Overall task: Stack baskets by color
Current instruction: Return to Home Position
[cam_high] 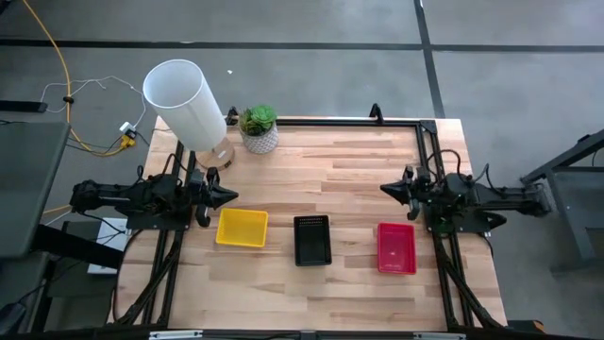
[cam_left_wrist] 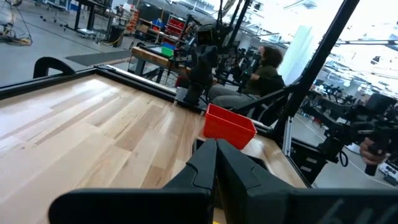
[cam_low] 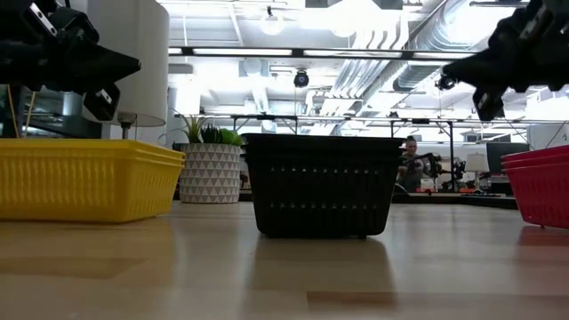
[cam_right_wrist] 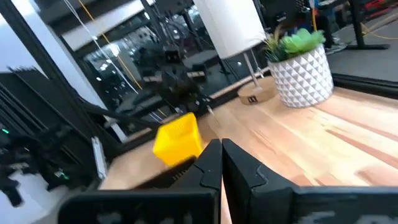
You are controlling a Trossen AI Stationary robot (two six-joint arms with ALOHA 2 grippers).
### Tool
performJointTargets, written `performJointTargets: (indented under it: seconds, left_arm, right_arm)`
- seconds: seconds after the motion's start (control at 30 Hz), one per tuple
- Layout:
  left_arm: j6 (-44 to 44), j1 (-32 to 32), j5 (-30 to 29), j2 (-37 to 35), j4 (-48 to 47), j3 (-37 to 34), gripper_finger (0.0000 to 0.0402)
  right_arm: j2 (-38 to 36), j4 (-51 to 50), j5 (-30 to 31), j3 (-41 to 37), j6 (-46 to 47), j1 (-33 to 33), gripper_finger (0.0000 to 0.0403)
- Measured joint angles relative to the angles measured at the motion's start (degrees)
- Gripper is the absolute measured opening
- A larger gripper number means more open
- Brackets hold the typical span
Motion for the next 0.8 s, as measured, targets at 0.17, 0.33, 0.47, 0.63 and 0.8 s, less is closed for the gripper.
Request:
performJointTargets:
  seconds: [0.17, 0.33, 0.47, 0.63, 0.8]
  left_arm:
    - [0.0, 0.0, 0.0, 0.0, 0.0, 0.0, 0.0001]
    - [0.0, 0.0, 0.0, 0.0, 0.1, 0.0, 0.0001]
    - [0.0, 0.0, 0.0, 0.0, 0.1, 0.0, 0.0001]
    - [0.0, 0.0, 0.0, 0.0, 0.0, 0.0, 0.0001]
    - [0.0, 0.0, 0.0, 0.0, 0.1, 0.0, 0.0001]
  right_arm:
    - [-2.9, -3.5, 2.9, -1.9, -1.9, 1.6, 0.0]
    - [-2.6, 1.7, 0.6, -3.8, -6.7, 1.5, 0.0]
    - [-2.5, 1.8, 1.1, -3.8, -13.0, 1.5, 0.0]
    - [-2.1, 1.9, 1.0, -3.8, -15.9, 1.5, 0.0]
    - [-2.1, 1.9, 1.0, -3.8, -15.7, 1.5, 0.0]
